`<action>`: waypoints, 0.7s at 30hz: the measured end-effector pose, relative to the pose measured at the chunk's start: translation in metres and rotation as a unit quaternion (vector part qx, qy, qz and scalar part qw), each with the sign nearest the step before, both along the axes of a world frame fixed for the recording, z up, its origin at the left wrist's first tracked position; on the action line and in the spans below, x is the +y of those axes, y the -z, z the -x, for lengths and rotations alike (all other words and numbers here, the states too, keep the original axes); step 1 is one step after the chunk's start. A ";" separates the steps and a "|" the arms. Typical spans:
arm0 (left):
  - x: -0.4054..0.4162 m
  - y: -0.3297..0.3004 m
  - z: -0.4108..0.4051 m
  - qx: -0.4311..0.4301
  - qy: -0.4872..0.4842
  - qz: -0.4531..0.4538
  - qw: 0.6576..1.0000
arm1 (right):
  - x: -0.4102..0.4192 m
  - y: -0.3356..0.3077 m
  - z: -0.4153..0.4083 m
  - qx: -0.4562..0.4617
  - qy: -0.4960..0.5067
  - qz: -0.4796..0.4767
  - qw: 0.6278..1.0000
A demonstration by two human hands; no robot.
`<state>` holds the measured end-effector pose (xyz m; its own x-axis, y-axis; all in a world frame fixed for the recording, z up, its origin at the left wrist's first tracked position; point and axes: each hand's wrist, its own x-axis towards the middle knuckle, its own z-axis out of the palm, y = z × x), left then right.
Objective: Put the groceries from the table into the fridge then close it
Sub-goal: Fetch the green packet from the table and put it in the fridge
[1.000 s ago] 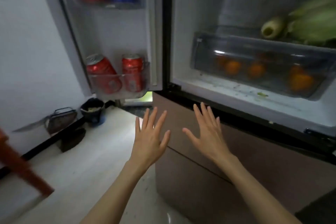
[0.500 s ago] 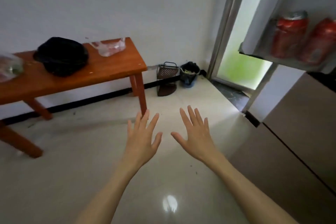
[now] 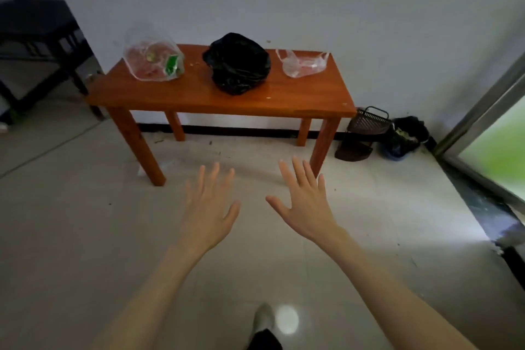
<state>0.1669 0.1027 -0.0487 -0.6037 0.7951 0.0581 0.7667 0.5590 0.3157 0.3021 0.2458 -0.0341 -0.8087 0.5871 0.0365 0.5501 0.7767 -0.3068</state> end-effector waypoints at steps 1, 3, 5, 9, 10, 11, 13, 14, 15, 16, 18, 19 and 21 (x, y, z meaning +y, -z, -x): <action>-0.002 0.002 0.014 -0.002 -0.013 0.004 1.000 | 0.002 0.003 0.018 -0.004 -0.009 0.000 1.000; -0.003 0.008 0.042 -0.007 -0.035 0.005 0.999 | 0.009 0.009 0.053 -0.020 -0.025 0.001 1.000; 0.000 0.014 0.074 -0.013 -0.049 0.003 0.999 | 0.019 0.014 0.090 -0.033 -0.041 0.000 0.999; 0.018 0.012 0.148 -0.013 -0.080 0.014 0.997 | 0.046 0.015 0.172 -0.040 -0.064 0.005 0.997; 0.023 0.009 0.167 -0.017 -0.093 0.016 0.995 | 0.054 0.012 0.192 -0.037 -0.072 0.004 0.997; 0.027 0.007 0.186 -0.017 -0.103 0.018 0.994 | 0.061 0.009 0.211 -0.032 -0.082 0.002 0.996; 0.035 0.001 0.221 -0.009 -0.115 0.011 0.993 | 0.077 0.001 0.251 -0.015 -0.103 0.000 0.995; 0.038 -0.001 0.237 -0.007 -0.123 0.007 0.992 | 0.084 -0.003 0.270 -0.010 -0.112 -0.001 0.994; 0.041 -0.003 0.254 -0.010 -0.133 0.003 0.991 | 0.089 -0.005 0.288 -0.007 -0.119 -0.003 0.993; 0.043 -0.002 0.270 -0.014 -0.142 0.003 0.990 | 0.094 -0.005 0.305 -0.008 -0.126 -0.004 0.992; 0.047 0.001 0.299 -0.019 -0.153 0.006 0.988 | 0.100 -0.004 0.335 -0.013 -0.137 -0.004 0.991; 0.049 0.003 0.313 -0.018 -0.157 0.004 0.987 | 0.103 -0.002 0.349 -0.017 -0.140 -0.005 0.990; 0.054 0.009 0.339 -0.023 -0.164 0.005 0.986 | 0.108 0.004 0.376 -0.030 -0.146 -0.004 0.989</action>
<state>-0.1720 0.1566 -0.0581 -0.8306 0.5566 0.0182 0.5288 0.7780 0.3392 -0.0742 0.3541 -0.0382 -0.9444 0.3285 -0.0122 0.3192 0.9073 -0.2736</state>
